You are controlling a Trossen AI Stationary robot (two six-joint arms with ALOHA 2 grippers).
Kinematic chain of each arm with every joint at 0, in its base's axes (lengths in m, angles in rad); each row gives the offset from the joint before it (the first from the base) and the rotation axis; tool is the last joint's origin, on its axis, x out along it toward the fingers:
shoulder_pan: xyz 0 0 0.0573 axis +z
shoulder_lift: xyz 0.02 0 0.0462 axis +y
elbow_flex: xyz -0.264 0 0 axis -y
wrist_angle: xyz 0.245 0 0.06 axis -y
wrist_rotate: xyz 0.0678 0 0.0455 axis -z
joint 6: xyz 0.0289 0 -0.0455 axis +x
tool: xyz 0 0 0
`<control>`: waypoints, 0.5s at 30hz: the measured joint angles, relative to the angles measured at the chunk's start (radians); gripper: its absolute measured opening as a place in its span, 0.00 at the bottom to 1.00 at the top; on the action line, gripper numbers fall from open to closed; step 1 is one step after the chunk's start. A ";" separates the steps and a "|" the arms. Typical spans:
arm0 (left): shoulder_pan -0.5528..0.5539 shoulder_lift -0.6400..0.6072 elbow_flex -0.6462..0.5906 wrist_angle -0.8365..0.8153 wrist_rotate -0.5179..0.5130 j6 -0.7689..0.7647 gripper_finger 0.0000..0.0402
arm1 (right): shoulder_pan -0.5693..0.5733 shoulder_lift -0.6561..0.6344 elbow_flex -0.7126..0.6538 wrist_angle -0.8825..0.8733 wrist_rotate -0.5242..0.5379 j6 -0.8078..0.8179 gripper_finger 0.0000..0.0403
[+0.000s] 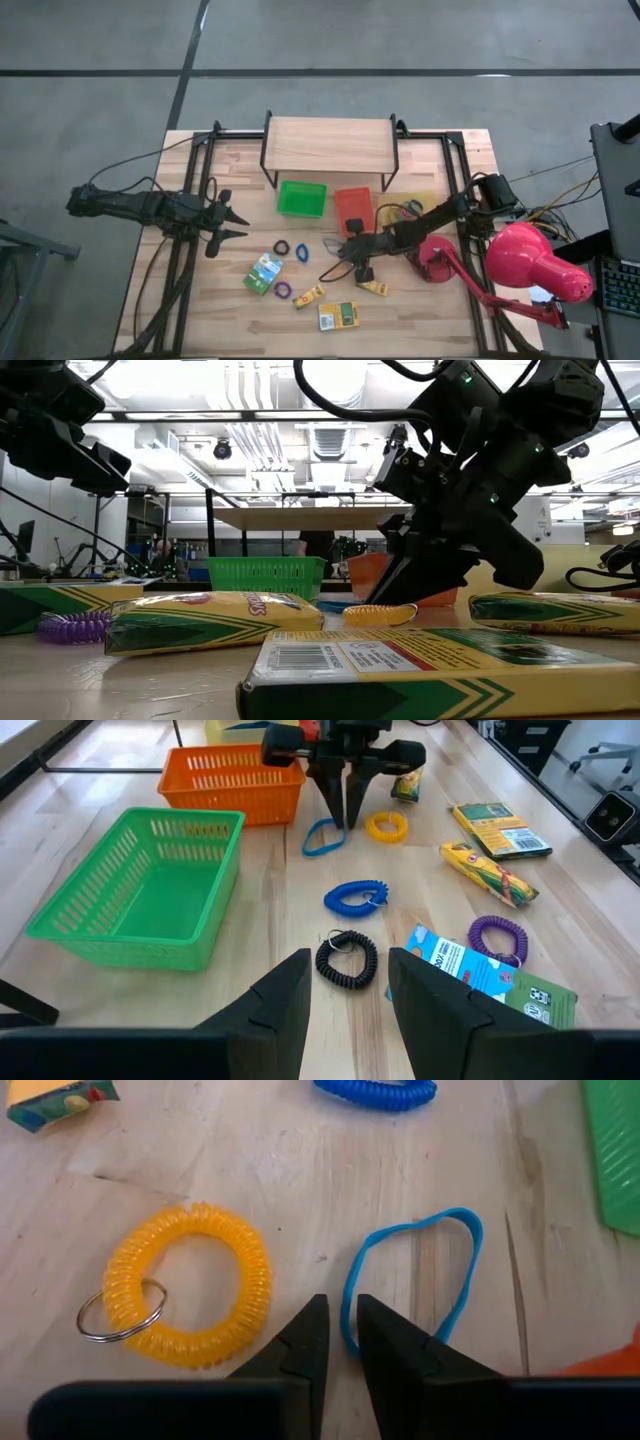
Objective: Pick & Place Office Desk Supplies
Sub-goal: Put the blue rubber band into the yellow bin
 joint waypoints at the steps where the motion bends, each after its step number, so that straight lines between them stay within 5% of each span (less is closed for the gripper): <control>1: 0.000 0.000 0.000 0.000 0.000 0.000 0.35 | 0.000 0.000 0.000 0.000 0.001 -0.001 0.12; 15: 0.000 0.000 0.000 0.000 0.000 0.000 0.35 | -0.001 -0.039 0.040 -0.013 0.015 -0.045 0.02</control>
